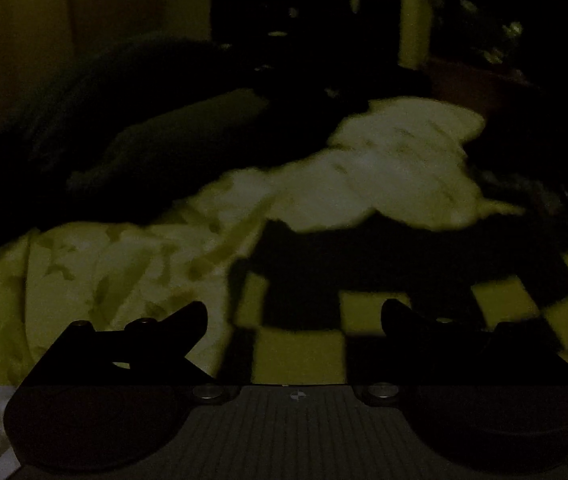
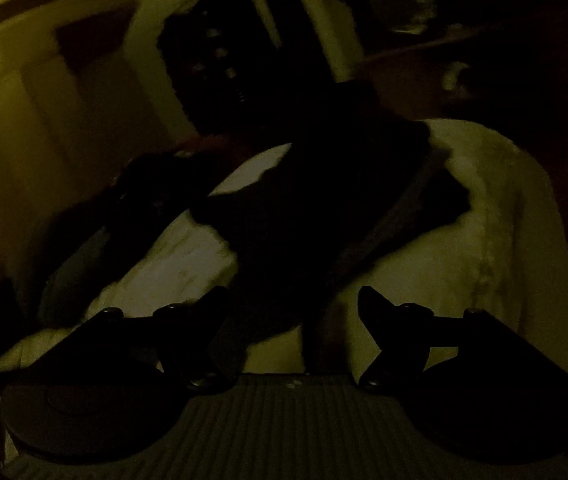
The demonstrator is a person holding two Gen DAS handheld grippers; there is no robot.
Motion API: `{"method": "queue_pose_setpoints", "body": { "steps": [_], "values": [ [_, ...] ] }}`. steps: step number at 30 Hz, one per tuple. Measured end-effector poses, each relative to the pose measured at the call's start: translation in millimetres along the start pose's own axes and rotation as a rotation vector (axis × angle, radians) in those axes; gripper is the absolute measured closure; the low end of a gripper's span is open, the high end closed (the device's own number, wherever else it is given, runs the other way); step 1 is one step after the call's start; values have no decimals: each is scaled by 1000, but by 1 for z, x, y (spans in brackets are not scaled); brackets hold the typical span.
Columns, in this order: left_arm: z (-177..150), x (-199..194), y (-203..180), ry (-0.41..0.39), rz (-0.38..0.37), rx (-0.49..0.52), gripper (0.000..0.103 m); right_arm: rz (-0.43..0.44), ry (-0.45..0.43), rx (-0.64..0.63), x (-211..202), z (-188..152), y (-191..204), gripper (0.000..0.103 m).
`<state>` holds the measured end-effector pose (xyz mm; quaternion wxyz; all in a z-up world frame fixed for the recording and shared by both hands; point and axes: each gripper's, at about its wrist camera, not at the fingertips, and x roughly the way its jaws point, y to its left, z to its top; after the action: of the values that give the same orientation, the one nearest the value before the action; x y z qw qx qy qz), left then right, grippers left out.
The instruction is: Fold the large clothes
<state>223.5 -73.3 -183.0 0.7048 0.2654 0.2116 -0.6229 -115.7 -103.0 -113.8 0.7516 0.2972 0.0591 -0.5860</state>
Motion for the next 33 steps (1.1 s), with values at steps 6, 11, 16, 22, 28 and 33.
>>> {"method": "queue_pose_setpoints", "body": {
  "steps": [6, 11, 16, 22, 28, 33],
  "values": [
    [-36, 13, 5, 125, 63, 68, 0, 79, 214, -311, -11, -37, 35, 18],
    [-57, 18, 29, 168, -31, -128, 0, -23, 345, -562, 2, -86, 56, 16],
    [-50, 15, 15, 169, 25, -59, 0, -58, 382, -452, 8, -79, 48, 8],
    [-22, 7, -17, 185, 90, 105, 0, -37, 353, -262, 1, -60, 28, 10],
    [-8, -4, -43, 159, 31, 169, 0, 3, 302, -26, -5, -44, 3, 10],
    [-5, -10, -53, 163, -11, 157, 0, 3, 287, 30, -9, -43, -6, 10]
  ]
}}
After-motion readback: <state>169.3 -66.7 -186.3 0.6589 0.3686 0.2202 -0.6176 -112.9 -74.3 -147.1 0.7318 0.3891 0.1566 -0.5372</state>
